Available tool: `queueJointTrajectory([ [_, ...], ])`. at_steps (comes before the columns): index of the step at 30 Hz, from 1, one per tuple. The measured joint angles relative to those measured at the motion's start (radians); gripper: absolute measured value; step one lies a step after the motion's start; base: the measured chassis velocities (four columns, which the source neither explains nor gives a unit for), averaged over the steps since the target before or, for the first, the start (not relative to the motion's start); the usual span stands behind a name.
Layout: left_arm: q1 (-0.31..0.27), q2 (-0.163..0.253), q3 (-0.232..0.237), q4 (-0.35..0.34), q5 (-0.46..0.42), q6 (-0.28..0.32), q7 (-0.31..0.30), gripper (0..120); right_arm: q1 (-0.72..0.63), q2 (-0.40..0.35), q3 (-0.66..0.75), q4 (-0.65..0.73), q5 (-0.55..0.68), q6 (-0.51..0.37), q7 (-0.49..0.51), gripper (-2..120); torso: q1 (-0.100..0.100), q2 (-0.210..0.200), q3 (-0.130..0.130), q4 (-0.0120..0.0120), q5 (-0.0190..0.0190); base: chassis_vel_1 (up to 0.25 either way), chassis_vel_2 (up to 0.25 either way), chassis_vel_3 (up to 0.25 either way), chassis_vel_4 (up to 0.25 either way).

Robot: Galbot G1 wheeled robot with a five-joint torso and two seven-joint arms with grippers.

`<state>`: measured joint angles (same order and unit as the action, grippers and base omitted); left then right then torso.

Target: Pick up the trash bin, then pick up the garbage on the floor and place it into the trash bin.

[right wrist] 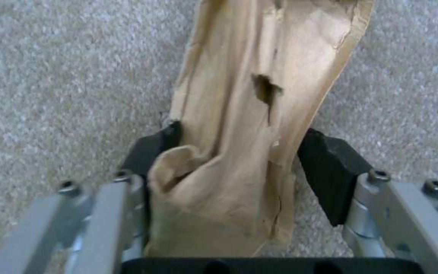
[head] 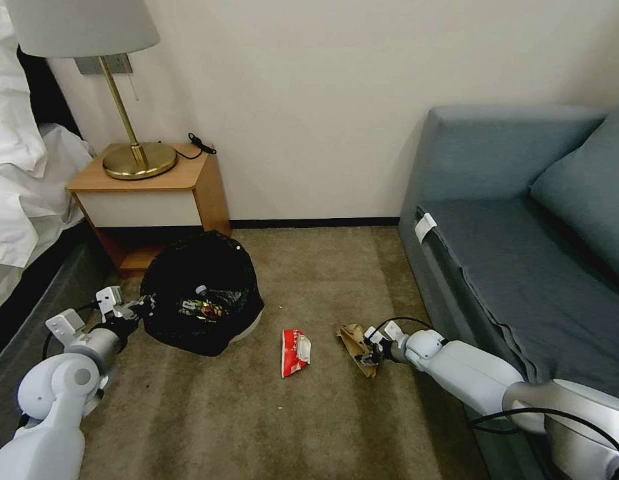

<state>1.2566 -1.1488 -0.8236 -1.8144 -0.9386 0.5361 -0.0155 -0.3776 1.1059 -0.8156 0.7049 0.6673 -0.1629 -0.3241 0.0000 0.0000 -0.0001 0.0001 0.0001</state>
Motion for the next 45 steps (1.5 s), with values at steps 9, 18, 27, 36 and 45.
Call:
queueJointTrajectory([
  [9, 0.004, 0.000, -0.001, -0.012, -0.002, 0.000, 0.000, 4, -0.007, -0.025, 0.009, 0.016, 0.001, 0.001, 0.016, 25, 0.000, 0.000, 0.000, 0.0000, 0.0000, 0.000, 0.000, 0.000, 0.000],
  [18, 0.011, -0.001, 0.006, -0.018, -0.003, 0.002, -0.001, 4, -0.016, -0.072, 0.054, 0.074, 0.000, 0.002, 0.059, 0, 0.000, 0.000, 0.000, -0.0003, -0.0001, 0.000, 0.000, 0.000, 0.000],
  [27, 0.016, -0.001, 0.016, -0.009, -0.003, 0.004, -0.002, 4, -0.001, -0.126, 0.181, 0.201, -0.027, 0.015, 0.143, 0, 0.000, 0.000, 0.000, -0.0001, 0.0000, 0.000, 0.000, 0.000, 0.000],
  [36, 0.021, -0.003, 0.031, 0.006, -0.001, 0.008, 0.004, 4, 0.019, -0.203, 0.320, 0.465, 0.002, -0.014, 0.243, 0, 0.000, 0.000, 0.000, -0.0001, -0.0002, 0.000, 0.000, 0.000, 0.000],
  [45, 0.029, 0.000, 0.040, 0.021, 0.004, 0.011, 0.010, 4, 0.023, -0.251, 0.393, 0.653, 0.022, -0.030, 0.286, 0, 0.000, 0.000, 0.000, -0.0001, -0.0001, 0.000, 0.000, 0.000, 0.000],
])
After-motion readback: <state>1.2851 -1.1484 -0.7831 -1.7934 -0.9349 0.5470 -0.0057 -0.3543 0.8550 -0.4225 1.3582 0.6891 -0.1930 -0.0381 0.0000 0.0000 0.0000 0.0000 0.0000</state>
